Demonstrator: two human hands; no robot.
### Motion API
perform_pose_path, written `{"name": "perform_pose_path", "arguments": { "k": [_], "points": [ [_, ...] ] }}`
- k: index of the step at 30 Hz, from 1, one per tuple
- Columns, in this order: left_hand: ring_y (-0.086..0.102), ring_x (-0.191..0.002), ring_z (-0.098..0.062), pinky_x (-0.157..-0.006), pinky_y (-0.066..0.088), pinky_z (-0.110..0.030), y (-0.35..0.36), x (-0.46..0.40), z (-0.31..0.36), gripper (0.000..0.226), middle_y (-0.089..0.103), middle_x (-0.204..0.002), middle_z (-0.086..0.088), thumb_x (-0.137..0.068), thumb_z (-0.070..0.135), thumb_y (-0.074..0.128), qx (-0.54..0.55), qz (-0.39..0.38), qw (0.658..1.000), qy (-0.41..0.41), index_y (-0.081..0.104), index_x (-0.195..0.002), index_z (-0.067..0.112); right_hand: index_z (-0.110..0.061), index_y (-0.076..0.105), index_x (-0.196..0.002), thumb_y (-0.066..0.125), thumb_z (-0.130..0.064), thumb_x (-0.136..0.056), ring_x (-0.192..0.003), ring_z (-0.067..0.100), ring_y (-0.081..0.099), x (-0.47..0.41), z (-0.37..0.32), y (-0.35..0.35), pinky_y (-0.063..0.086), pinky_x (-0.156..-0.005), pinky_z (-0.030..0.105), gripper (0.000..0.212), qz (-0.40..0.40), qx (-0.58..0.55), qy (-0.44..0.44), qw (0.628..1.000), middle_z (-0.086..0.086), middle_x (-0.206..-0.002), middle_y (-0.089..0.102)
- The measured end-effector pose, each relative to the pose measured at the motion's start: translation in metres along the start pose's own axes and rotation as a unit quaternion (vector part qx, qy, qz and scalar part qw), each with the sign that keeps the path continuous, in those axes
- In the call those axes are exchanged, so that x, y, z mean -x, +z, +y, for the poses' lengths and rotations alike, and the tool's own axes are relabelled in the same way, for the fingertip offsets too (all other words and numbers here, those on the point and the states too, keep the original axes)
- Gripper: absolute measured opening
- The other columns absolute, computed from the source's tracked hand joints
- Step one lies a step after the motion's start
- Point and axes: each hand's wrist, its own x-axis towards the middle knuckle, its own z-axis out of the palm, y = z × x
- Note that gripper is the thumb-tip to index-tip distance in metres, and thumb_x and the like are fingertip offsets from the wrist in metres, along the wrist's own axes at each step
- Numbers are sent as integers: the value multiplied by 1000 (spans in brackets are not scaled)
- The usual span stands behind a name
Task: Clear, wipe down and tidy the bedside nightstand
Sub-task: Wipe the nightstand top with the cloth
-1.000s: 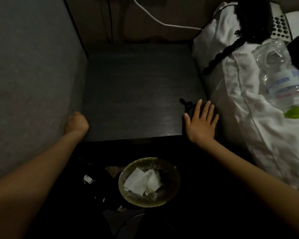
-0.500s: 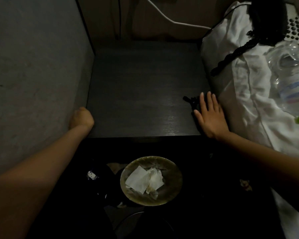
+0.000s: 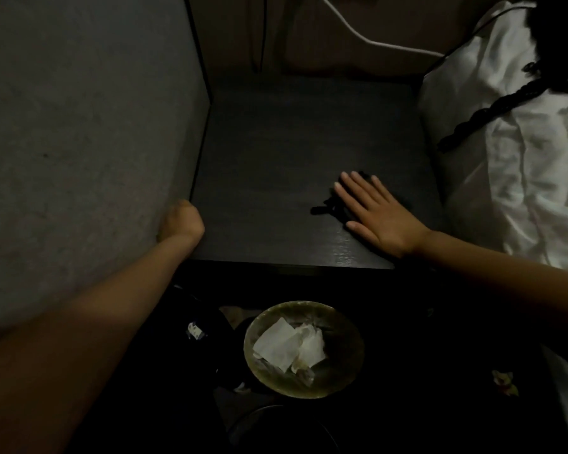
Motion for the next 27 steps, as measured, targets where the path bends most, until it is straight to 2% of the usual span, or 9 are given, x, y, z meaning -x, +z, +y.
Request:
{"name": "perform_pose_path", "arguments": {
  "k": [6,12,16,21,25,27],
  "points": [
    [45,-127,-43,-106,35,-45,-2,1,0,44,45,-140,-29,-103,9,19,5,-16,1000,-12,46,-132,-9,-19,-4,-157,22,-49,-104,-152,23,-11,-59,-52,-8,-6,-123,43,67,21,2,-49,999,8,-165,-8],
    [45,-126,-43,-106,34,-46,-4,4,0,42,46,-139,-28,-102,8,22,-10,-22,1000,2,46,-132,-7,-19,-5,-158,20,-50,-104,-153,24,-9,-116,-112,-16,-4,-123,45,66,28,-9,-77,997,10,-165,-7],
    [48,-126,-41,-104,38,-46,-4,4,0,43,49,-138,-25,-103,15,22,-35,-34,999,4,49,-132,-2,-18,-4,-158,19,-49,-105,-153,25,-8,-151,-154,-22,-5,-123,45,66,33,-4,-105,994,11,-165,-5],
    [48,-127,-37,-101,40,-42,-5,5,1,41,50,-139,-21,-104,18,27,-51,-45,998,-2,51,-133,0,-18,-4,-157,17,-42,-106,-153,24,-8,-175,-180,-26,-5,-123,45,60,38,-17,-126,991,11,-165,-5],
    [49,-126,-36,-100,41,-42,-5,8,2,40,50,-138,-20,-104,16,27,-58,-41,997,-4,50,-132,0,-21,-5,-157,16,-40,-107,-152,22,-14,-179,-176,-33,-10,-122,43,58,-19,-51,-137,989,8,-165,-11],
    [49,-125,-36,-100,41,-42,-5,8,1,41,49,-139,-20,-104,14,25,-51,-39,998,-12,49,-133,-2,-25,4,-158,15,-38,-108,-152,17,-11,-186,-169,-45,-15,-121,38,53,-64,-112,-149,980,4,-166,-5]
  ]
}}
